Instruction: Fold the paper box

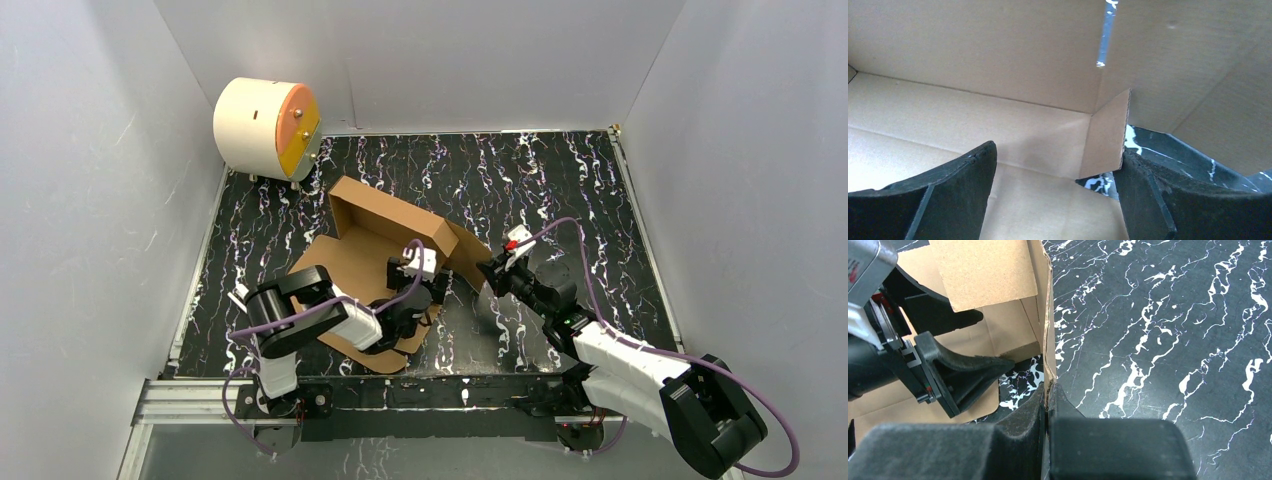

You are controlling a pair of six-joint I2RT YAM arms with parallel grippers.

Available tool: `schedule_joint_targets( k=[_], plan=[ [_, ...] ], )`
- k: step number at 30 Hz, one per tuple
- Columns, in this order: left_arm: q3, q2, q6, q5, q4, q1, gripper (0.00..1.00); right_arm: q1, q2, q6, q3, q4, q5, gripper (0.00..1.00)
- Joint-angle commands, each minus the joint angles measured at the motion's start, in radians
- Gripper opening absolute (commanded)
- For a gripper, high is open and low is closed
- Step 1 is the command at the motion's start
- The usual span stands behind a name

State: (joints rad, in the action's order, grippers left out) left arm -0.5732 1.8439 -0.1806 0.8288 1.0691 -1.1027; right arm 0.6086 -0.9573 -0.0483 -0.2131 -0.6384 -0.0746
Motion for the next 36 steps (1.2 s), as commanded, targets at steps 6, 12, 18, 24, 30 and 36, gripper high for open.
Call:
schedule_joint_targets(
  k=[6, 12, 18, 24, 30, 36],
  plan=[
    [0.058, -0.072, -0.182, -0.064, -0.002, 0.07, 0.78, 0.0, -0.001, 0.0, 0.008, -0.051, -0.044, 0.08],
    [0.091, -0.075, -0.305, -0.145, -0.031, 0.123, 0.73, 0.0, -0.016, -0.026, -0.009, -0.04, -0.079, 0.08],
    [0.089, -0.04, -0.338, -0.164, -0.034, 0.126, 0.69, 0.001, -0.039, -0.059, -0.043, -0.005, -0.131, 0.07],
    [0.085, -0.027, -0.36, -0.199, -0.034, 0.126, 0.68, 0.032, -0.051, -0.082, -0.092, 0.071, -0.085, 0.07],
    [0.093, -0.042, -0.372, -0.234, -0.033, 0.126, 0.67, 0.143, -0.037, -0.128, -0.158, 0.173, 0.198, 0.07],
    [0.096, -0.059, -0.388, -0.274, -0.027, 0.122, 0.67, 0.246, -0.119, -0.192, -0.221, 0.21, 0.411, 0.08]
  ],
)
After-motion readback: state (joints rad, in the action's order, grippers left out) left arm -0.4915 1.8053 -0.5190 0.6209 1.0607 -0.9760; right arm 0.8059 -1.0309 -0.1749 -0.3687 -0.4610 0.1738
